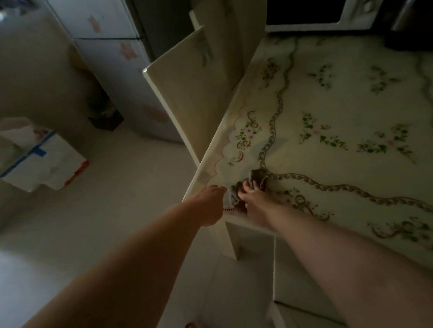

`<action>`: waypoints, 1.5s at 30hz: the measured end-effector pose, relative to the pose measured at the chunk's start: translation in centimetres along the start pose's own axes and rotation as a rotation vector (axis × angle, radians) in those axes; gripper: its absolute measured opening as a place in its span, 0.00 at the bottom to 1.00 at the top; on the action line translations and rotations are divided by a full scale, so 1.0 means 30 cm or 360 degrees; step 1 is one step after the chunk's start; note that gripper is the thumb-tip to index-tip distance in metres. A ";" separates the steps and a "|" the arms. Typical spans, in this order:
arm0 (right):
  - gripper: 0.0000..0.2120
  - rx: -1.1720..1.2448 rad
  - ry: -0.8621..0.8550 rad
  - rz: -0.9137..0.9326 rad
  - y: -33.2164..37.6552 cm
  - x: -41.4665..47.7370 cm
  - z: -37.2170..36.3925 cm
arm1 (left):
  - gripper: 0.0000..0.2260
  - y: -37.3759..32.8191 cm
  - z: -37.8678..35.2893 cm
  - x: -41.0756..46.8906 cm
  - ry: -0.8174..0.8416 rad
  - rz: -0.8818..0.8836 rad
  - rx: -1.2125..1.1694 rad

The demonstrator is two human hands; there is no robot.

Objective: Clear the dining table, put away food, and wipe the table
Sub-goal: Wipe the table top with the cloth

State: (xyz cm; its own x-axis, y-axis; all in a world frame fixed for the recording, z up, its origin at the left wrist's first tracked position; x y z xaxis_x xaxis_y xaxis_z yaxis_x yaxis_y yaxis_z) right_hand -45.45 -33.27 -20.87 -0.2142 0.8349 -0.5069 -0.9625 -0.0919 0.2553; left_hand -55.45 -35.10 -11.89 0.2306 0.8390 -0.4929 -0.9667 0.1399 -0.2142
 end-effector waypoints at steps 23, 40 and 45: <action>0.31 0.0272 -0.0547 -0.0654 0.010 0.295 0.174 | 0.31 0.080 0.224 0.622 0.0229 -0.0892 0.0999; 0.29 0.0583 -0.0628 -0.1139 0.029 0.313 0.235 | 0.25 -0.010 0.272 0.819 0.0467 -0.1240 0.1243; 0.26 0.0859 -0.0665 -0.1342 0.057 0.252 0.328 | 0.24 0.002 0.310 0.817 0.0490 -0.1477 0.1091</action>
State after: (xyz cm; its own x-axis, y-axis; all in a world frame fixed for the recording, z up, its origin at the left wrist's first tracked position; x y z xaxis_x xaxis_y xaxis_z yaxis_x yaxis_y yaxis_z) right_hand -47.07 -21.77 -16.16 0.6540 0.6456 -0.3943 -0.5511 0.7637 0.3363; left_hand -50.87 -9.62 -16.14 0.7988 0.1208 -0.5893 -0.2529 0.9563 -0.1468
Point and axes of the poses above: each hand's wrist, its own x-axis towards the middle knuckle, its own z-axis out of the back of the hand, y = z × x, the point moved 8 cm from there along x, towards the middle knuckle, and after that the axes turned 2 degrees about -y, right-handed, at the moved point
